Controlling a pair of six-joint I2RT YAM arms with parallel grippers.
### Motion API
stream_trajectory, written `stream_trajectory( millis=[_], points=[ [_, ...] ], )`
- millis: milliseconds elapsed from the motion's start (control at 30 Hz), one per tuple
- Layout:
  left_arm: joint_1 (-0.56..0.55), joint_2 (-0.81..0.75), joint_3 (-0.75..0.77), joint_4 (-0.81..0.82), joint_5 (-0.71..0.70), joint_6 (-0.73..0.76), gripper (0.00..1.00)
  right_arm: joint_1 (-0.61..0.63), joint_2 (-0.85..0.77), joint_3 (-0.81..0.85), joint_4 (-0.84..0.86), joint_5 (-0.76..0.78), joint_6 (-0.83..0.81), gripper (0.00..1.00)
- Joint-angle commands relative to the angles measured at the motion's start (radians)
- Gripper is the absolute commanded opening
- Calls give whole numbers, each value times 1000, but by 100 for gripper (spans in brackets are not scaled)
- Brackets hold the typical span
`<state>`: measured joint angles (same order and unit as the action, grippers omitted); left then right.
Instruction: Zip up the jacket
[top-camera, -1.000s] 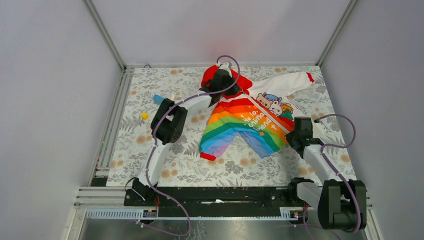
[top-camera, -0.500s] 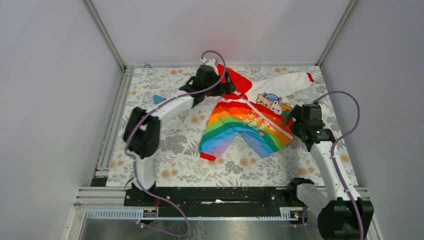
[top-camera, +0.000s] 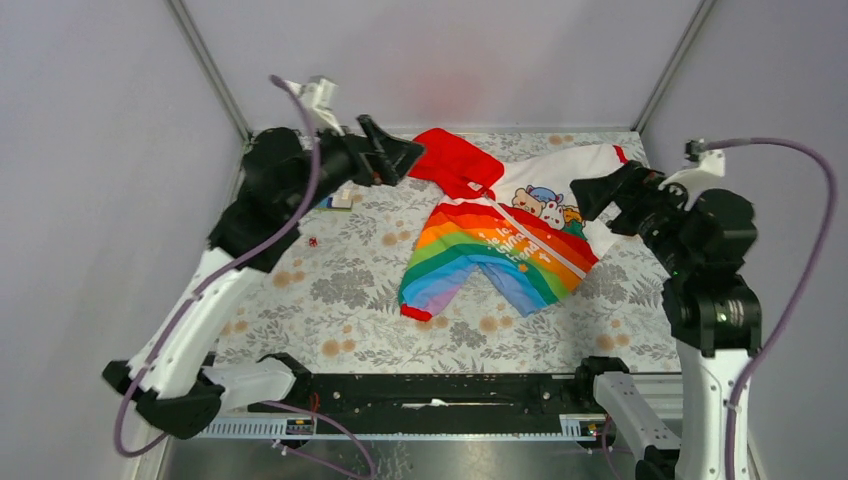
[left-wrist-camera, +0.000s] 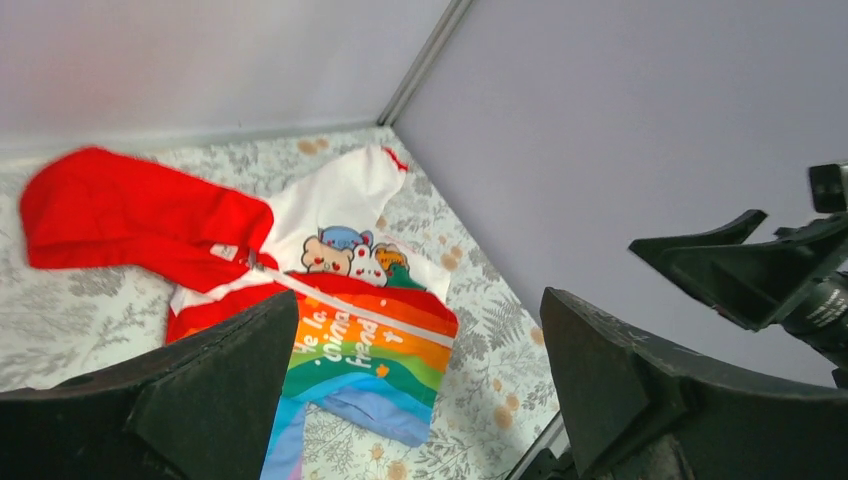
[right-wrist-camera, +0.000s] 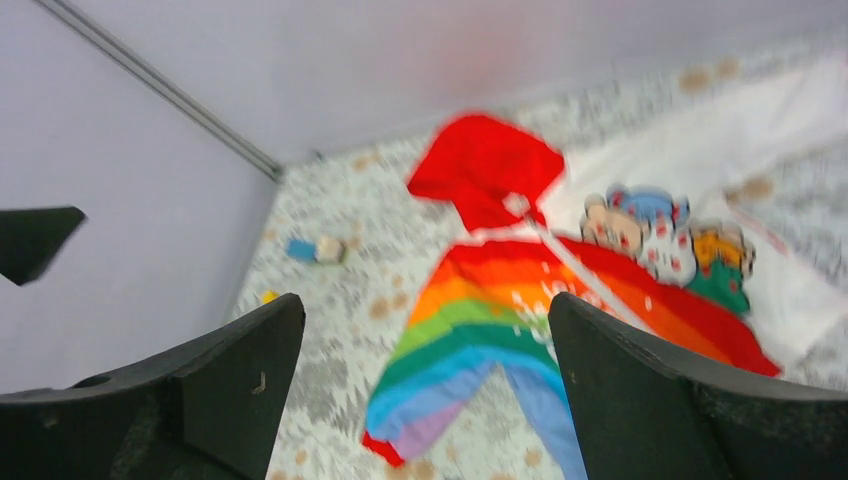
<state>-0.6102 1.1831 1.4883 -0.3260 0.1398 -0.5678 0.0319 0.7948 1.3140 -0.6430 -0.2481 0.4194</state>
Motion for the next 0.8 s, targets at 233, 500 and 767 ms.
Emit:
stream_trajectory(
  millis=[233,500,767],
  points=[
    [3,-338,224,-197,-226,99,99,4,-83,395,-2,167,41,100],
    [3,-429,298,-258,-275,111,99,5,-177,378,60,243,66,100],
    [3,-441,272,-258,-300,135,99,5,-167,323,60,206,63,100]
  ],
)
